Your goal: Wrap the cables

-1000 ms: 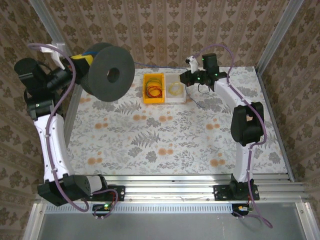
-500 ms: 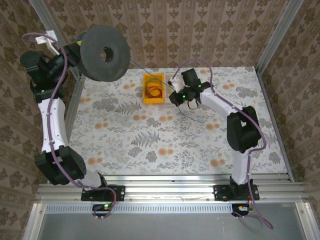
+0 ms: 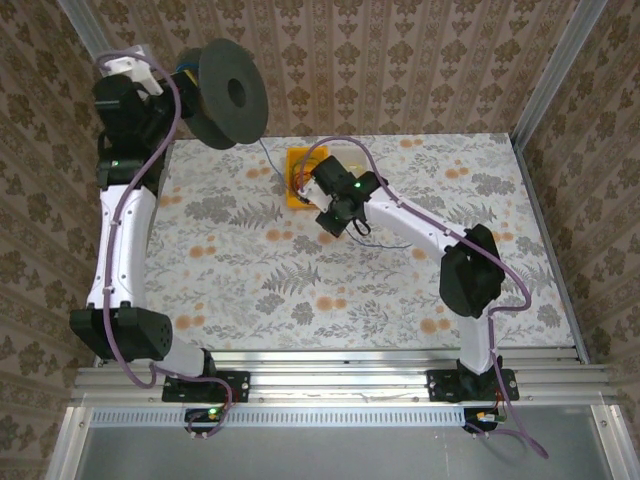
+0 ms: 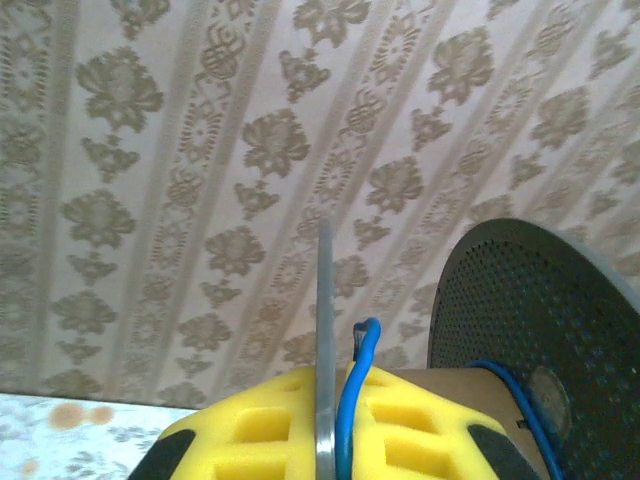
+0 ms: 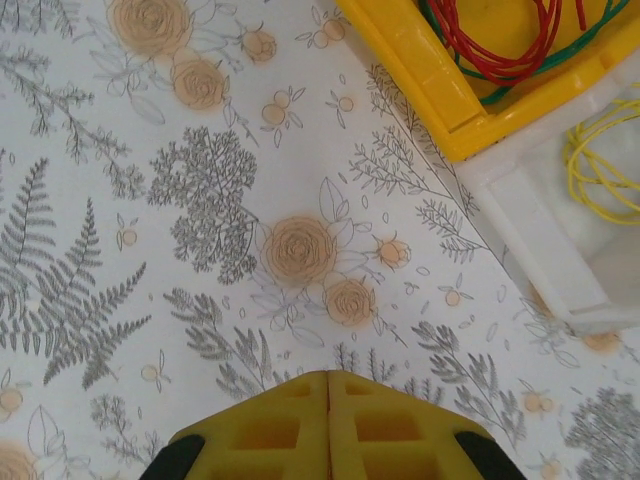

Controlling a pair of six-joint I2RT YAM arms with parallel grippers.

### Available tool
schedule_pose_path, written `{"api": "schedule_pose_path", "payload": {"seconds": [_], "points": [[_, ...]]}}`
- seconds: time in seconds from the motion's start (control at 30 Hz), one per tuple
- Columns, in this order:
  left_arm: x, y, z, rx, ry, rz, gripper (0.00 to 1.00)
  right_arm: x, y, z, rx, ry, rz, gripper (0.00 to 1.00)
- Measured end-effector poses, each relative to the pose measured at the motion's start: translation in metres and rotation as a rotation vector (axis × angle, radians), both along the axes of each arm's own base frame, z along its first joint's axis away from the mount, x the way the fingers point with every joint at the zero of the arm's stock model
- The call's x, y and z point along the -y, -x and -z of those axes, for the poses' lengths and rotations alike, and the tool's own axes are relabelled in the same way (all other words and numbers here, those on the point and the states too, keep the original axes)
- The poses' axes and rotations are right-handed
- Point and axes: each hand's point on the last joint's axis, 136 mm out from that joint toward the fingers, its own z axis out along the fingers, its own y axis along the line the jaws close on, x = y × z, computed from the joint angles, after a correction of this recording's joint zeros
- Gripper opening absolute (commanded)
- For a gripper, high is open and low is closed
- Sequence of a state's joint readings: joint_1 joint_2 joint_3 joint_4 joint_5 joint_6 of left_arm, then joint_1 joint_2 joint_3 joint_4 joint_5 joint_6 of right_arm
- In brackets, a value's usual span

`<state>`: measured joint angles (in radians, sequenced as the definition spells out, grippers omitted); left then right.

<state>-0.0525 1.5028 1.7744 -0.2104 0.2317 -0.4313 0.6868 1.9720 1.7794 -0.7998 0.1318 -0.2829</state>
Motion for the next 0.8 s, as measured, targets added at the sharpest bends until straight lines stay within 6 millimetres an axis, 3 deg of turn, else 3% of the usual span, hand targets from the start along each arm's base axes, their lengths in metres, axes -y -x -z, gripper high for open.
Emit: {"api": "schedule_pose_path", "payload": {"seconds": [0.2,0.43,0.63,0.8], "points": [[0.019,-0.019,0.027,-0.087,-0.207,-0.112,0.0,-0.002,0.008,-0.021,0.057,0.097,-0.038,0.0],[0.049,-0.042,0.092,-0.232,-0.434,-0.137,0.0,-0.005,0.008,-0.064,0.154,0.13,-0.085,0.0],[0.091,-0.038,0.142,-0.331,-0.593,-0.022,0.0,-0.005,-0.004,-0.136,0.335,0.099,-0.092,0.0],[0.11,-0.022,0.152,-0.35,-0.653,0.075,0.0,0.006,-0.023,-0.2,0.497,0.061,-0.066,0.0]]}}
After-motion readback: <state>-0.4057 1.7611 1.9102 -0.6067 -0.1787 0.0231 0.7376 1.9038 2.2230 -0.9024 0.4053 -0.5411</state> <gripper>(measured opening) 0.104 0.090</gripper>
